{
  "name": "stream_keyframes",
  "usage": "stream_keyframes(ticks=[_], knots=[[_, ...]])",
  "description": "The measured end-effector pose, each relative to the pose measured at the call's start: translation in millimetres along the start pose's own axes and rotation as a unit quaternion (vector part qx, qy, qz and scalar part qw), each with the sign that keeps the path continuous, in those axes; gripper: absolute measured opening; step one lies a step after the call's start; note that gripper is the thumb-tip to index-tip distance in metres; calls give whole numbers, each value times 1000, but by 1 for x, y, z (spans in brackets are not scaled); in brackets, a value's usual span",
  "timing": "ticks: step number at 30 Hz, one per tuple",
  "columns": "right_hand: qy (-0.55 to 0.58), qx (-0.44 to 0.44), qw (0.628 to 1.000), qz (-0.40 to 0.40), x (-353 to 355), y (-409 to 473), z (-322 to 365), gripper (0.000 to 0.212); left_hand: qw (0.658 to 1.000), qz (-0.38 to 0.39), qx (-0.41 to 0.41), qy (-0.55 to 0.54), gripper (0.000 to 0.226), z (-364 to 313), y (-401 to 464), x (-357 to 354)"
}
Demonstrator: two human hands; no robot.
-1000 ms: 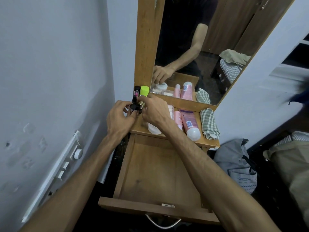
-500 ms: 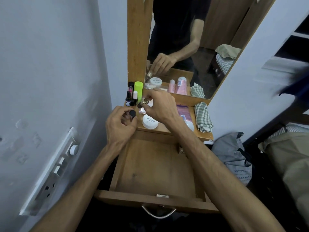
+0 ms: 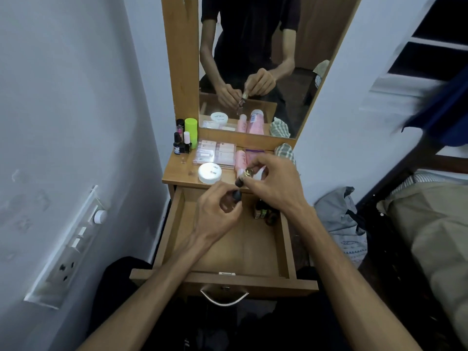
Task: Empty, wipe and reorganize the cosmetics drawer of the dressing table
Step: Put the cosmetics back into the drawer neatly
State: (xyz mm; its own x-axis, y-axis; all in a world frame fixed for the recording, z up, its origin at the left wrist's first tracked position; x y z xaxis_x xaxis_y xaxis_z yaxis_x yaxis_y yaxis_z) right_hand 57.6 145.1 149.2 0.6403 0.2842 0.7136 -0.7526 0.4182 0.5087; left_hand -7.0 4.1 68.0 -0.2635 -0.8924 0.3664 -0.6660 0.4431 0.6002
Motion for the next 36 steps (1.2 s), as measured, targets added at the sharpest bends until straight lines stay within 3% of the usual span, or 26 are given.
stream_keyframes(ticks=[7,12,36], knots=[[-42,-81,995,26,9,-50,-52,15,996,81,36,19,22,7,-31,-53],[-95,-111,987,74,-14,-67,-85,24,986,130,80,61,25,24,-35,-78],[-156,-76,978,119,-65,-79,-117,23,975,158,129,86,28,56,-19,-118]])
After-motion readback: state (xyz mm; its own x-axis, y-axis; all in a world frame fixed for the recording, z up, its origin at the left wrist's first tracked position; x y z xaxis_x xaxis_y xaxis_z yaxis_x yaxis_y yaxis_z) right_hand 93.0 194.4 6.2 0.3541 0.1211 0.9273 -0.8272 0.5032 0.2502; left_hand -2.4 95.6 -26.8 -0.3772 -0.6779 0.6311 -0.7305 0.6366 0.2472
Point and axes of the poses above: each hand's wrist, its own y-axis towards the middle knuckle, its own x-axis out of the back of the hand, z = x × y, the point moved 7 cm from there along y, towards the middle knuckle, and after that the axes turned 5 degrees about -z, right-handed, at the moved point
